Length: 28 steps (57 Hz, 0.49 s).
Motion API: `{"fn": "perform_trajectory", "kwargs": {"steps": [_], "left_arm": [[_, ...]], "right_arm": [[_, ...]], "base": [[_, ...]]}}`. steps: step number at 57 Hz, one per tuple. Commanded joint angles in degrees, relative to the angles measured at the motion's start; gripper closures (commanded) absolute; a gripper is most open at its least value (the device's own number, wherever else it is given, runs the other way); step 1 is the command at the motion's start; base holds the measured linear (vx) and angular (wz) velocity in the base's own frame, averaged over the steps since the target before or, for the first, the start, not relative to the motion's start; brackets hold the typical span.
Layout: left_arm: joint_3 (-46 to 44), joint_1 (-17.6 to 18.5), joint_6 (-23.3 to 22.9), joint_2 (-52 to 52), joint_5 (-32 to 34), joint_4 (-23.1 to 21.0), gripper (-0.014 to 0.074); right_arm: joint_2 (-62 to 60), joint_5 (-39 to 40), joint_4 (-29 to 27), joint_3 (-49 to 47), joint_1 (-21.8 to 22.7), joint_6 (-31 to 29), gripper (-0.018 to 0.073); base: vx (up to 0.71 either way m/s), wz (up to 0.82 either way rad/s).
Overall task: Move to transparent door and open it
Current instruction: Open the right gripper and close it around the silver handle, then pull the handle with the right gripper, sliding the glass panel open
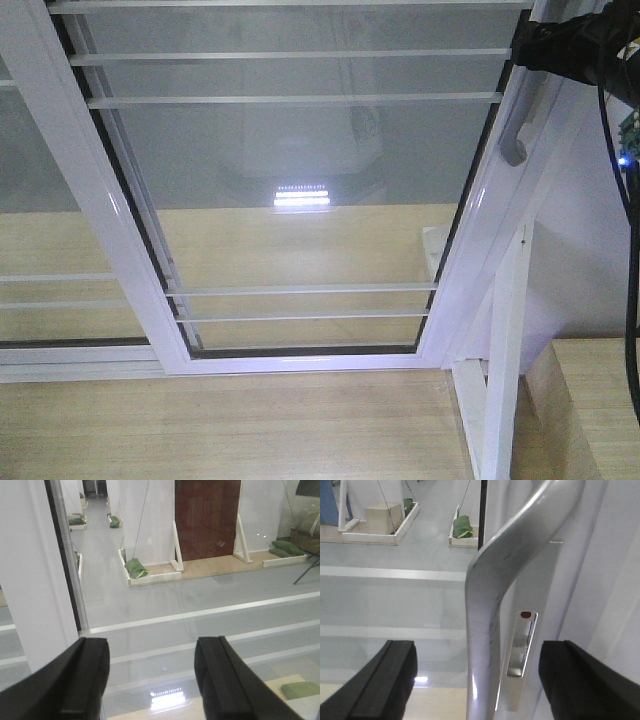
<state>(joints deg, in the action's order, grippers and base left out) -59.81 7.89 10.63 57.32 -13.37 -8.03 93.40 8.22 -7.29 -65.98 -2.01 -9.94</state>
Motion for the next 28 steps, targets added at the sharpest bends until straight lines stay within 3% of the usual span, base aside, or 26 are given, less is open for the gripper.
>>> {"fn": "perform_trajectory", "kwargs": {"steps": [1,18,24,28], "left_arm": [[-2.3,0.1,-0.4,-0.6,4.0,-0.2,0.0090],[-2.3,0.1,-0.4,-0.6,4.1,-0.2,0.0090],[-2.3,0.1,-0.4,-0.6,4.1,-0.2,0.0090],[-2.3,0.1,-0.4,-0.6,4.1,-0.2,0.0090]], "right_arm": [[0.0,5.1,0.6,-4.3,0.5,-0.1,0.0018],[6.5,6.6,0.6,-9.8,0.5,0.0,0.0050],[6.5,6.9,1.4,-9.8,0.3,0.0,0.0173],[6.5,6.9,1.6,-9.8,0.3,0.0,0.0308]], "base": [[0.00,0.00],[0.00,0.00],[0.00,0.00],[0.00,0.00]]}}
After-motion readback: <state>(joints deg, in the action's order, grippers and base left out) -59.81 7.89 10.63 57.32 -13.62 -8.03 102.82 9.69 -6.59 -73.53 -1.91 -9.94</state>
